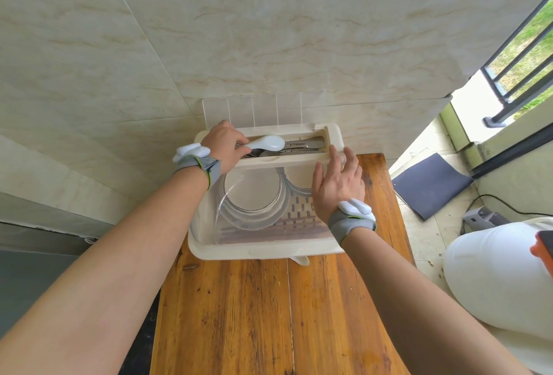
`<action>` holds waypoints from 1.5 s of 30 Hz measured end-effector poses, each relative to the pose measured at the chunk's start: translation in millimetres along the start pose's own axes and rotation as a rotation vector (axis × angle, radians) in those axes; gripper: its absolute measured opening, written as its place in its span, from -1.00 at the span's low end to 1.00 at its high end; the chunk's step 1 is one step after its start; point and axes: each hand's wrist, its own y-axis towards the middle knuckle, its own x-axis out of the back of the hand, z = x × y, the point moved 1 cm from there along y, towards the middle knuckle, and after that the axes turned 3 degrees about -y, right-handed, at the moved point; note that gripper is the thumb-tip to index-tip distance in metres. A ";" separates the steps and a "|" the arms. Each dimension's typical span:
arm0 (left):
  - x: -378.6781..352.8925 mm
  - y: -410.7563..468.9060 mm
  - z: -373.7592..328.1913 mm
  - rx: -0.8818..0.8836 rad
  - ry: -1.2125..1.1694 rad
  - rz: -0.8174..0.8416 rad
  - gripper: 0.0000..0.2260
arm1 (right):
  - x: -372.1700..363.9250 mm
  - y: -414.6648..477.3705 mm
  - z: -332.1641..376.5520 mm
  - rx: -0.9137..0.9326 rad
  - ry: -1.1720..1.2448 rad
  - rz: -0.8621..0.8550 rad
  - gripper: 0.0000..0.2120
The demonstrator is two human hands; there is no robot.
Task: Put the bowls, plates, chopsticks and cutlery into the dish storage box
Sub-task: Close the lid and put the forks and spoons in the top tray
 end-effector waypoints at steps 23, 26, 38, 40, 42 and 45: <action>-5.4 -38.5 -5.2 0.550 -1.485 -0.278 -0.58 | 8.4 16.0 21.9 0.296 -0.006 0.128 -0.69; -13.9 -38.2 -2.4 0.582 -1.438 -0.277 -0.51 | 15.7 25.9 39.2 0.185 0.288 0.338 -0.73; -16.8 -39.0 -2.0 0.556 -1.167 -0.242 -0.59 | 6.9 44.3 90.2 -0.107 0.790 0.656 -0.89; -12.8 -44.7 3.3 0.500 -0.879 -0.288 -0.64 | 3.8 49.4 91.5 -0.106 0.765 0.656 -0.87; -9.6 -52.6 13.3 0.429 -0.542 -0.349 -0.66 | -0.4 56.1 92.9 -0.051 0.680 0.646 -0.87; -13.4 -62.4 30.6 0.314 -0.246 -0.348 -0.64 | -1.3 63.7 92.3 -0.009 0.584 0.635 -0.85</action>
